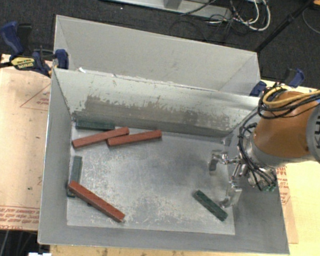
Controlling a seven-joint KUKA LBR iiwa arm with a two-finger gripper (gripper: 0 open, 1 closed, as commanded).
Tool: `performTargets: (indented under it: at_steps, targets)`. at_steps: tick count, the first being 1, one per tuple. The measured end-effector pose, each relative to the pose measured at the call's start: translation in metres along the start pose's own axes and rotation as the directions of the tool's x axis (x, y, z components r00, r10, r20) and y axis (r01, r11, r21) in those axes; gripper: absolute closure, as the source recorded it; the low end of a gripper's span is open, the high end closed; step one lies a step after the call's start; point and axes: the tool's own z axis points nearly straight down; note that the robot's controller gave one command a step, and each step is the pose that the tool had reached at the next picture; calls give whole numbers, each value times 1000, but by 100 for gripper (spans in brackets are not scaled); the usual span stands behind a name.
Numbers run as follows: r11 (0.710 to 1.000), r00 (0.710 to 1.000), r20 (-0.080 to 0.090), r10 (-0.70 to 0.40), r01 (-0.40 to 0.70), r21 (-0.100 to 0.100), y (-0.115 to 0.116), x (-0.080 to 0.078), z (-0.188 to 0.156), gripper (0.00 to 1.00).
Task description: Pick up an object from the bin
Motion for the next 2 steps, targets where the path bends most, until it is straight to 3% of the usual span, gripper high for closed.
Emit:
performTargets:
  at_steps: [1, 2]
  targets:
    - [995, 995, -4, 97, -97, 1, 13, 4, 6, 0]
    - [1000, 1000, 0, -18, 18, 0, 30, 38, 9, 0]
